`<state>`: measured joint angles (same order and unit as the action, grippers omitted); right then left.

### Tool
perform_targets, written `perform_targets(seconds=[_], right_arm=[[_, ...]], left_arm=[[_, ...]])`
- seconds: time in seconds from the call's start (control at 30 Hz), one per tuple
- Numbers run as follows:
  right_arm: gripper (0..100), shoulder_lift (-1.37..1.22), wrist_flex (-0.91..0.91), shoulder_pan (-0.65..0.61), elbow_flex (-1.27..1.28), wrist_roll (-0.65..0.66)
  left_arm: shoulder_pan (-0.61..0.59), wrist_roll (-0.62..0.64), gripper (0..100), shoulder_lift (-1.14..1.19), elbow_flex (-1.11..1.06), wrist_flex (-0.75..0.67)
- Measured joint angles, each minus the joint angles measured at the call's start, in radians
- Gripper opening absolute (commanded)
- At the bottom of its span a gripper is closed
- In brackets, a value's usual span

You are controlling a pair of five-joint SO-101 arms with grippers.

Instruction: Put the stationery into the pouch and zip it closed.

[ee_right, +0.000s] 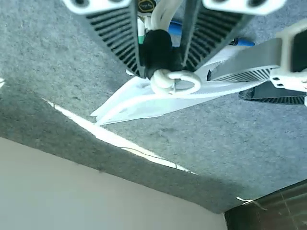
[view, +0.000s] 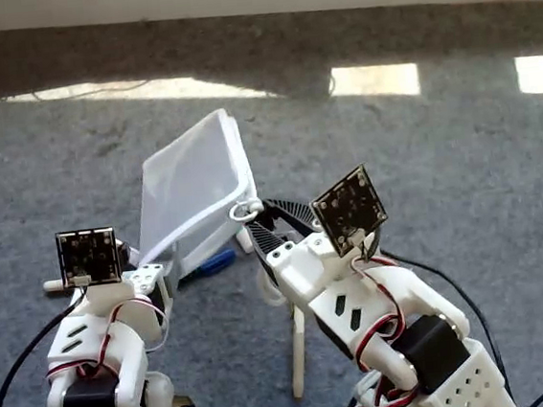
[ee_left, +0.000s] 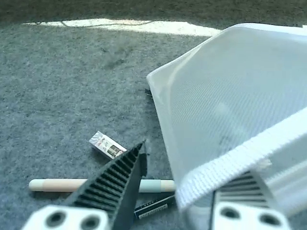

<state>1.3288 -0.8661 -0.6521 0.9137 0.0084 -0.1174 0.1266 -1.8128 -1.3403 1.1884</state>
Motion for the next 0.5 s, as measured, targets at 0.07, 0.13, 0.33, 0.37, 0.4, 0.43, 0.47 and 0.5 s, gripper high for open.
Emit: perform_targets(seconds=[0.07, 0.13, 0.33, 0.37, 0.4, 0.43, 0.47, 0.5], right_arm=[[0.5, 0.0, 0.0, -0.002, 0.0, 0.0], [0.5, 0.0, 0.0, -0.003, 0.0, 0.0], [2.6, 0.0, 0.0, -0.003, -0.002, 0.0], [5.1, 0.0, 0.0, -0.003, -0.002, 0.0], [8.4, 0.0, 0.0, -0.003, -0.002, 0.0], [12.4, 0.0, 0.0, 0.005, -0.002, 0.0], [15.8, 0.0, 0.0, 0.015, -0.002, 0.0], [18.6, 0.0, 0.0, 0.028, -0.002, 0.0]], left_arm=[[0.0, 0.0, 7, 0.0, -0.003, -0.012], [0.0, -0.003, 4, 0.0, -0.003, -0.015], [0.0, -0.015, 1, 0.0, -0.002, -0.018], [0.0, -0.015, 1, 0.0, -0.002, -0.018], [0.0, -0.015, 1, 0.0, -0.002, -0.018], [0.0, -0.015, 1, 0.0, -0.002, -0.018], [-0.006, -0.015, 1, 0.0, 0.006, -0.018], [-0.02, -0.015, 1, 0.0, 0.012, -0.018]])
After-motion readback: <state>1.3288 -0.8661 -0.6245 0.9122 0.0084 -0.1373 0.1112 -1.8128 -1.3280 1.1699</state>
